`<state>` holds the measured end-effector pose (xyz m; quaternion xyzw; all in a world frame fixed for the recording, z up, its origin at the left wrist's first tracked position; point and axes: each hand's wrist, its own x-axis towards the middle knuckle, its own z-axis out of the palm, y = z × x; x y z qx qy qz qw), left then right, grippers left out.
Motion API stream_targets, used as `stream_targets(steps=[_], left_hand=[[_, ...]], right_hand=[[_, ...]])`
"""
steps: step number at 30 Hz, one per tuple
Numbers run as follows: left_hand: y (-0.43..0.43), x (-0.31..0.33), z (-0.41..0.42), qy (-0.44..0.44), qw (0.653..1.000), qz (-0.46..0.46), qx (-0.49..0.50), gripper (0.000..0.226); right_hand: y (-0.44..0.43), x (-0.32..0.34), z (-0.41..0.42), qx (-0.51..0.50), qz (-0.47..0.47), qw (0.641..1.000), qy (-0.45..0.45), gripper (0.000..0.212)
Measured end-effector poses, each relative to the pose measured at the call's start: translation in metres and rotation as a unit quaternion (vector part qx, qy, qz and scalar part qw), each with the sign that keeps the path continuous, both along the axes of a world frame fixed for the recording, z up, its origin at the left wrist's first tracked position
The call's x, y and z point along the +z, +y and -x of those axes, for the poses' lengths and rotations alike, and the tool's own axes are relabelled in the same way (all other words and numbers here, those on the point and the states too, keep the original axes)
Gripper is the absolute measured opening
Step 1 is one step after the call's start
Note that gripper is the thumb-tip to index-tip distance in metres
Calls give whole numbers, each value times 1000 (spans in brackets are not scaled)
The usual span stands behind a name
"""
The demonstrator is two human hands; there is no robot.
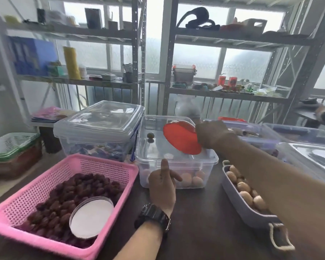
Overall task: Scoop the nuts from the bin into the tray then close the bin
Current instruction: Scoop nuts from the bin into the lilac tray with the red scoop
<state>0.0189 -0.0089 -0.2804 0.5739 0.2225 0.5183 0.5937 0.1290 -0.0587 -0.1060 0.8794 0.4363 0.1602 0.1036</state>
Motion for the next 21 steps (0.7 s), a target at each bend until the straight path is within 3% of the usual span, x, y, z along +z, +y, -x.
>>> stream_targets(steps=[4, 6, 7, 9, 12, 17, 21], left_hand=[[1, -1, 0, 17, 1000, -9, -9, 78], [2, -2, 1, 24, 1000, -13, -12, 79], [2, -2, 1, 24, 1000, -14, -13, 79], [2, -1, 1, 14, 1000, -13, -17, 77], [2, 0, 1, 6, 1000, -17, -16, 75], [0, 0, 2, 6, 1000, -20, -18, 75], [0, 0, 1, -7, 1000, -2, -23, 74]], right_hand=[[10, 17, 1, 55, 105, 989, -87, 16], [14, 28, 0, 63, 130, 986, -86, 6], [18, 31, -3, 58, 140, 986, -67, 13], [27, 35, -13, 35, 158, 987, 14, 27], [36, 33, -26, -2, 180, 970, 163, 23], [16, 30, -33, -7, 223, 947, 231, 23], [4, 6, -38, 1, 139, 901, 410, 25]])
